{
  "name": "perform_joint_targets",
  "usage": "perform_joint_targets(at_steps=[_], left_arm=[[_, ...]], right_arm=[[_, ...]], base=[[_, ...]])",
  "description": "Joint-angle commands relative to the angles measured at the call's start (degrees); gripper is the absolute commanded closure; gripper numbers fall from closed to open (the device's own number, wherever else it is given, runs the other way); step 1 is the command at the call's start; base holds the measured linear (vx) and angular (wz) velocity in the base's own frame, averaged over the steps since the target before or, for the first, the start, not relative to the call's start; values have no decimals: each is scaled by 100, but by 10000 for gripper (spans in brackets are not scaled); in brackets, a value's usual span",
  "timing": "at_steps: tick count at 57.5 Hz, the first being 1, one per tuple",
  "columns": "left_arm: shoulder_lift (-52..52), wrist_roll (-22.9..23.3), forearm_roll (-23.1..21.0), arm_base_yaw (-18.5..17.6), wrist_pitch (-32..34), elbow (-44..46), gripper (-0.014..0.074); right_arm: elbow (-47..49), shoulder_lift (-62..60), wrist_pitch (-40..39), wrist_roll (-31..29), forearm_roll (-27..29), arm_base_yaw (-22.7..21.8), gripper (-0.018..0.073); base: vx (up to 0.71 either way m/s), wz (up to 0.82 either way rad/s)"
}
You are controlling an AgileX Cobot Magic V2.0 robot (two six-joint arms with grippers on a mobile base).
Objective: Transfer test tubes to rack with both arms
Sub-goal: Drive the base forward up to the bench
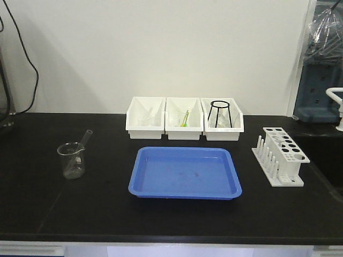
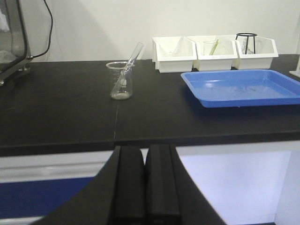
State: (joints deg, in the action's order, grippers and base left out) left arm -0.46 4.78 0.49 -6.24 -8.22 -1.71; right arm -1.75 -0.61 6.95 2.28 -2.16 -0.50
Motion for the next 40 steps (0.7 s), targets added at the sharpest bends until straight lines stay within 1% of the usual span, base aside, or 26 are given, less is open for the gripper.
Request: perform_joint_targets(at_steps=[1,18,40], left_arm=[[-4,36,-7,4,445,-156,611],[-4,36,-7,4,445,-156,611],[-4,36,-7,4,445,-156,611]], right_arm=[[-61,-43,-481,-42,-34,-21,567],[-61,-43,-481,-42,-34,-21,567],[-61,-43,-481,-42,-34,-21,567]], base=[[37,-5],[38,-5],[39,3]])
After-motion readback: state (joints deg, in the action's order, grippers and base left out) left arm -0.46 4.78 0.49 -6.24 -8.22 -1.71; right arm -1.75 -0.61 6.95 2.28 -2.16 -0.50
